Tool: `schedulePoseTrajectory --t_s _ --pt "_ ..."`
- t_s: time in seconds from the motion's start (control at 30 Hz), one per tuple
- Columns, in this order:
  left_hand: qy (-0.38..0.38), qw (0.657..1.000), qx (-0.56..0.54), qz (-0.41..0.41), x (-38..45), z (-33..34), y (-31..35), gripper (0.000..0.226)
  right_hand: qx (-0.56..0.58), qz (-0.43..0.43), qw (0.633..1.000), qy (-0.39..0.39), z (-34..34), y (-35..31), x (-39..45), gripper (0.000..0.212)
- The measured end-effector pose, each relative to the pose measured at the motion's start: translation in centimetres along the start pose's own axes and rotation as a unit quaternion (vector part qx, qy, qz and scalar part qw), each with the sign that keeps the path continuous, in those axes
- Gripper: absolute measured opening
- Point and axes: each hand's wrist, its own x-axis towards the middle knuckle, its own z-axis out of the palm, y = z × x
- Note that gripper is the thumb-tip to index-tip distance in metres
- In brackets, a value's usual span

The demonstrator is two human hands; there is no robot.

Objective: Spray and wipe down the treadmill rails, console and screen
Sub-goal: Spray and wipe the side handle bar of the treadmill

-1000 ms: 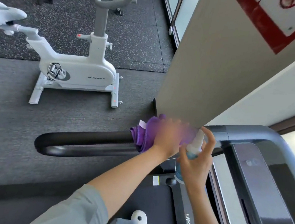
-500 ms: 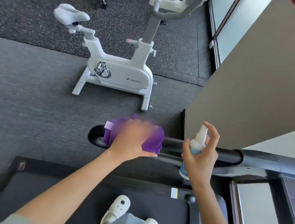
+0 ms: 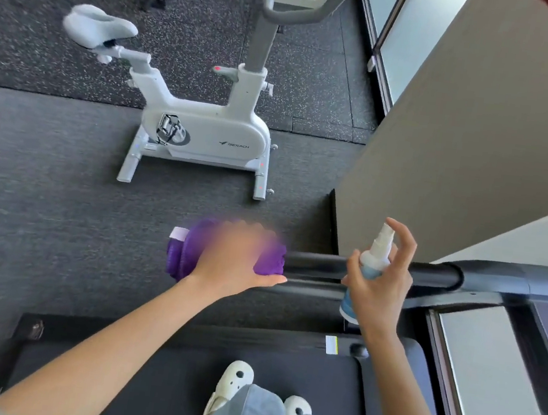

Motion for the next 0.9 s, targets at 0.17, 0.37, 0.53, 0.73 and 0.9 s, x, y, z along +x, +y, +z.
schedulePoseTrajectory --t_s 0.17,0.37,0.53,0.73,0.9 --pt "-0.035 0.998 0.013 0.041 3.3 0.8 4.4 0.085 -0.004 0.009 0.998 0.058 -1.7 1.2 -0.7 0.061" --pt "0.087 0.995 0.016 0.048 4.8 1.9 10.9 0.065 -0.031 0.015 0.995 0.096 -5.1 3.5 -1.6 0.064" --pt "0.236 0.966 -0.073 0.081 3.7 2.5 11.1 0.049 -0.016 0.02 0.997 0.078 -7.8 5.4 -1.5 0.061" --pt "0.086 0.995 0.037 0.034 3.0 1.4 10.2 0.09 -0.009 0.012 1.0 0.027 -10.2 7.1 -1.0 0.062" --pt "0.166 0.983 -0.02 0.075 2.2 1.2 10.2 0.066 -0.01 -0.016 1.0 0.002 -11.1 7.8 -0.8 0.065"
